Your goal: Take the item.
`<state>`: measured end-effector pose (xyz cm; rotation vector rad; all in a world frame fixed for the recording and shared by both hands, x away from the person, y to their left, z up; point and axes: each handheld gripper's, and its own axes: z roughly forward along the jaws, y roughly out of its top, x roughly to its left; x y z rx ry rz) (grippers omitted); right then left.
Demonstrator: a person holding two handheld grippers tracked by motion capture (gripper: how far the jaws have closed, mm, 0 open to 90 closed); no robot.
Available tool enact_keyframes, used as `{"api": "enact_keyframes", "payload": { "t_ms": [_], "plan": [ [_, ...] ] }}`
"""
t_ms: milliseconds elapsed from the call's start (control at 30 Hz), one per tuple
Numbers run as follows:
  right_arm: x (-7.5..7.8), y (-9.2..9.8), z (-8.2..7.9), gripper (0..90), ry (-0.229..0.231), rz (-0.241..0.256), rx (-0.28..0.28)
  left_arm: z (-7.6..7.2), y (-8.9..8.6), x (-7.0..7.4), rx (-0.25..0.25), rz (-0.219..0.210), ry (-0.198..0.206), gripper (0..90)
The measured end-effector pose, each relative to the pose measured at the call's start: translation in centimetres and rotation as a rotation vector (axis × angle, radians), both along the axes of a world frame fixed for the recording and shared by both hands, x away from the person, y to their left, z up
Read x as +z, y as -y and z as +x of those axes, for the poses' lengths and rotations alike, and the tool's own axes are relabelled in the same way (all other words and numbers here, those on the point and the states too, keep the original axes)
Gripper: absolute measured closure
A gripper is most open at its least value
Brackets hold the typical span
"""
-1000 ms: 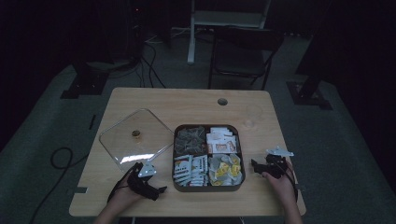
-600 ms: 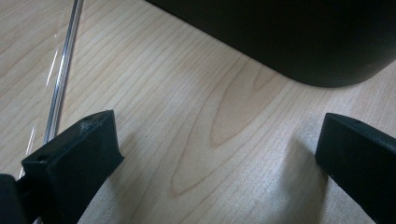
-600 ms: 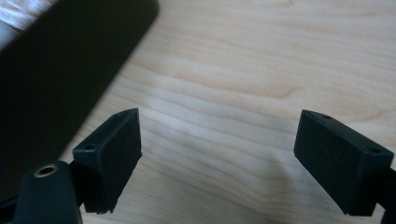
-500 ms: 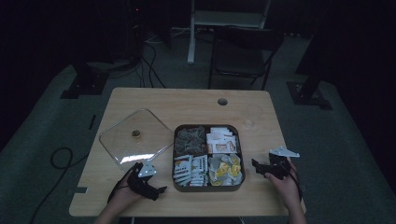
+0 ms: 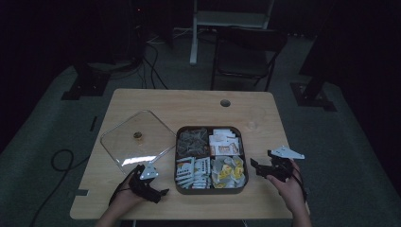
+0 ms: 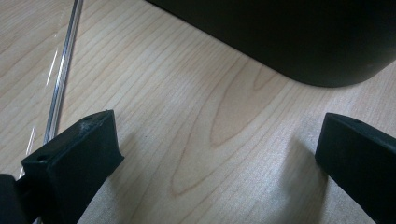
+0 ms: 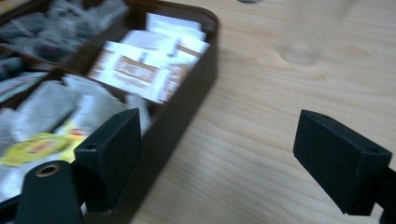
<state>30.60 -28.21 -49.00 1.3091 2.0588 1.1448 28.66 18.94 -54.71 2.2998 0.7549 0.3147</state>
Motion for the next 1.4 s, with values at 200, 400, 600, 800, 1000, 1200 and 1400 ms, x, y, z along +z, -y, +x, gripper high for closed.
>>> {"api": "enact_keyframes", "payload": {
  "t_ms": [200,400,600,800,1000,1200,1400],
  "plan": [
    [0.9,-1.6,-0.4,17.8,0.019,-0.004,0.075,0.0,0.0,0.0,0.000,0.000,0.000,0.3],
    [1.5,-3.3,-0.6,27.1,0.019,-0.011,0.144,0.0,0.0,0.0,0.000,0.000,0.000,0.3],
    [1.3,-5.1,-0.4,37.8,0.031,-0.020,0.206,0.0,0.0,0.0,0.000,0.001,0.000,0.2],
    [0.4,-6.2,0.3,48.5,-0.002,-0.058,0.259,0.0,0.0,0.0,0.000,0.001,0.000,0.2],
    [-0.5,-6.8,0.9,57.5,-0.042,-0.090,0.313,0.0,0.0,0.0,0.000,0.000,0.000,0.3],
    [-1.1,-7.1,1.1,61.2,-0.067,-0.127,0.328,0.0,0.0,0.0,0.000,0.001,0.000,0.2],
    [-1.6,-7.3,1.3,61.7,-0.083,-0.132,0.335,0.0,0.0,0.0,0.000,0.001,0.000,0.2]
  ]
}}
